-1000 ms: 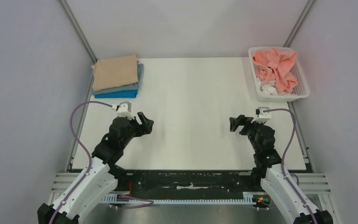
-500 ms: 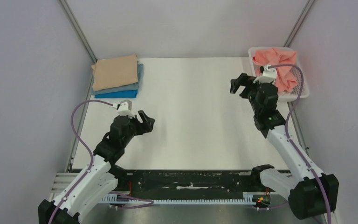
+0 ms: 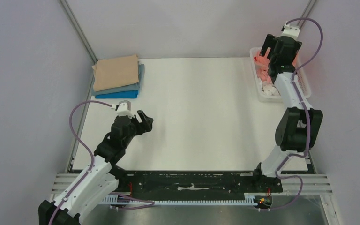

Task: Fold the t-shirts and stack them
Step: Grab crumpled tshirt from bin with the right arm, then move the tshirt to the center of the board

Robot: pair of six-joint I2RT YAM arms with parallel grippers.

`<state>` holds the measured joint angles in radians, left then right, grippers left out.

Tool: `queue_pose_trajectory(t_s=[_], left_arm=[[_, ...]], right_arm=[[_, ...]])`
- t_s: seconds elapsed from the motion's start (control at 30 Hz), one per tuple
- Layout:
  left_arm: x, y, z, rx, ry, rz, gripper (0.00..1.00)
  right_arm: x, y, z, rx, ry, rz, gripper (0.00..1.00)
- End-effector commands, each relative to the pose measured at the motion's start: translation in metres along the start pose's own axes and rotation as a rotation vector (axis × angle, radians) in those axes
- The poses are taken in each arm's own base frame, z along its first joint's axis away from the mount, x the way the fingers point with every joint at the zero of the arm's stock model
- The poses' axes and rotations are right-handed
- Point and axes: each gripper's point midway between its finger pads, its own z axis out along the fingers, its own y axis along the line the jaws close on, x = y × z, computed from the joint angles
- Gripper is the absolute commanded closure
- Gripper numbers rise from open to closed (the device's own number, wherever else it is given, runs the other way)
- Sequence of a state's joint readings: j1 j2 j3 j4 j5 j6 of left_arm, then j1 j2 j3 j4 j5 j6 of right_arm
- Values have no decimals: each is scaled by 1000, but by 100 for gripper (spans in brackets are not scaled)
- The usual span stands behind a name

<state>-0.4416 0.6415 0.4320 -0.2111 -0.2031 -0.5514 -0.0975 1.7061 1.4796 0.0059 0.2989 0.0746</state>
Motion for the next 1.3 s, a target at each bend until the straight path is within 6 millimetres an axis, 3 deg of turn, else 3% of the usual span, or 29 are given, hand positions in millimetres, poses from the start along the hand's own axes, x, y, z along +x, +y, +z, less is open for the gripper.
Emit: queue_pose_trajectory(t_s=[0.0,0.17,0.27,0.33,0.4,0.47,0.63,0.77,0.97,1.07,1.27], left_arm=[[-7,5,3,-47,-24,-31,14],[-7,9,7,-70,-26,-26,14],[-5,10,9,-83,-13,-20,14],[-5,11,9,-93,-6,-16,14],[-5,12,9,-99,-7,-16,14],[-6,13,9,-102,-11,-15,14],[-7,13,8,-103,-12,-12,14],[-9,12,6,-97,-22,-17,14],[-11,10,2,-79,-35,-29,14],[-10,9,1,-72,-36,-32,14],[-11,7,-1,-59,-37,-39,14]], right_arm=[[-12,-35,44,98,3,-123,2],[36,-38,86,71,113,-163,2],[64,-43,99,87,159,-165,2],[80,-46,106,83,186,-136,8],[87,-43,111,43,186,-114,23],[79,-38,113,10,152,-101,52],[12,-30,105,-26,-5,-72,100],[-61,-21,73,-87,-160,-26,100],[-174,1,-12,-262,-430,85,100],[-215,17,-58,-381,-527,124,100],[-260,67,-147,-625,-631,110,100]])
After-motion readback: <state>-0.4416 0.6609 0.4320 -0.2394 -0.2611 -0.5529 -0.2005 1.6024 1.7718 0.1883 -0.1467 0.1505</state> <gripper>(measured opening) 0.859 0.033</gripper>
